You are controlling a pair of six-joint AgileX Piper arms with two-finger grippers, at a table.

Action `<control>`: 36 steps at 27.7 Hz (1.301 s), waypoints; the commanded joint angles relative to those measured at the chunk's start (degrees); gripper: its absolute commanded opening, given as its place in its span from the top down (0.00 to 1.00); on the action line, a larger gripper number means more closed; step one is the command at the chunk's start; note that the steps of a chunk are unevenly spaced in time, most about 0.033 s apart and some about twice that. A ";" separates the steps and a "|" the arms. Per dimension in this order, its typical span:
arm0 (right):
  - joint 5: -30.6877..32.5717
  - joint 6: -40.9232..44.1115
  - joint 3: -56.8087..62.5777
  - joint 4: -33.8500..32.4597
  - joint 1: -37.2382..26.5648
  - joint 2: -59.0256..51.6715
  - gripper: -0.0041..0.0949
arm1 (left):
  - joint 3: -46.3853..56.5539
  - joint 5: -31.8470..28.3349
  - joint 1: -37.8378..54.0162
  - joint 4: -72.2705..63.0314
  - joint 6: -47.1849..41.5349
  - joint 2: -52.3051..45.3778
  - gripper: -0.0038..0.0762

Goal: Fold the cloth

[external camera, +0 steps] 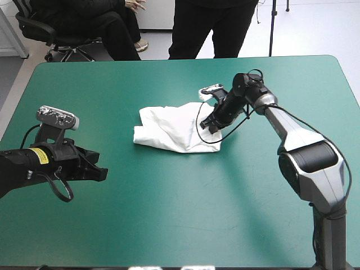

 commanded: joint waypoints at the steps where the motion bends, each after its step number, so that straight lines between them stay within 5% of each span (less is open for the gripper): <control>1: -1.36 1.23 3.79 -5.14 -3.61 -9.86 0.98 | -1.18 2.41 -0.01 -0.53 -0.46 -0.54 0.97; 7: -13.38 9.44 26.78 -19.77 -14.45 -24.92 0.98 | -1.18 2.41 -0.01 -0.90 -0.46 -0.54 0.97; 17: -19.95 19.12 44.17 -31.83 -30.79 -38.78 0.98 | -1.18 1.77 -0.01 -1.58 0.00 -0.54 0.97; 22: -19.74 22.03 44.68 -34.57 -36.13 -41.06 0.98 | -1.18 1.68 -0.01 -1.58 0.00 -0.54 0.97; 30: -19.35 20.26 44.68 -30.27 -37.00 -41.34 0.97 | -1.18 1.68 -0.01 -2.02 1.46 -0.54 0.97; 34: -19.18 19.74 44.68 -28.71 -37.00 -41.34 0.79 | -1.18 1.68 -0.01 -2.02 1.46 -0.54 0.97; 36: -19.07 19.05 44.68 -28.14 -37.00 -41.34 0.60 | -1.18 1.68 -0.01 -2.02 1.46 -0.54 0.97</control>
